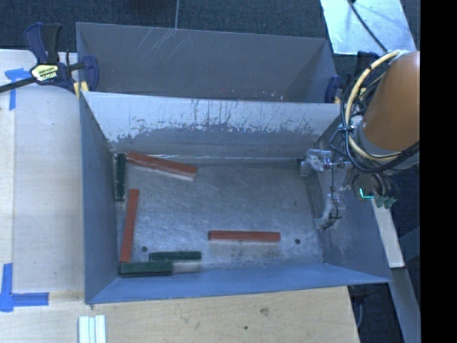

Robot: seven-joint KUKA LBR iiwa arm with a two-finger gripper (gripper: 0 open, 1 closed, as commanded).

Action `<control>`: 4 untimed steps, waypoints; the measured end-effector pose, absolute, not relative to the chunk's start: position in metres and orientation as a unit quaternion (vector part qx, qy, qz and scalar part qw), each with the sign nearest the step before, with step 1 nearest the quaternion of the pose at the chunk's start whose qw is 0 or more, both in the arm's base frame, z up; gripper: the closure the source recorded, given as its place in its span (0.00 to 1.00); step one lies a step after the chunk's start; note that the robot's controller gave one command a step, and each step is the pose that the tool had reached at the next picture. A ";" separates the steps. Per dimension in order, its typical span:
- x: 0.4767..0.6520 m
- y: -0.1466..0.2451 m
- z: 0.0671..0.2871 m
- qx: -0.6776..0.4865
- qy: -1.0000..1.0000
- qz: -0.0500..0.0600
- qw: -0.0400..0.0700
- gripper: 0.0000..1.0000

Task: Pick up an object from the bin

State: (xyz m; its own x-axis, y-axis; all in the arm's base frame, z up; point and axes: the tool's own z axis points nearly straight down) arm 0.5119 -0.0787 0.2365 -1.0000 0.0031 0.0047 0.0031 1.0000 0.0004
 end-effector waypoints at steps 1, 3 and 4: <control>0.515 0.004 0.066 -0.012 -1.000 0.000 0.002 0.00; 0.503 0.042 0.103 -0.133 -0.991 0.000 -0.004 0.00; 0.497 0.030 0.068 -0.157 -0.988 0.001 0.001 0.00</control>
Offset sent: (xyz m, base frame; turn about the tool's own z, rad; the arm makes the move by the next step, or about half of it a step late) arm 0.0045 0.0817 -0.1665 0.0251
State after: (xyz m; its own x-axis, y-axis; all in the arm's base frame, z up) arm 0.4972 0.0302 0.0683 -0.9510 0.3093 0.0014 0.3093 0.9510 -0.0018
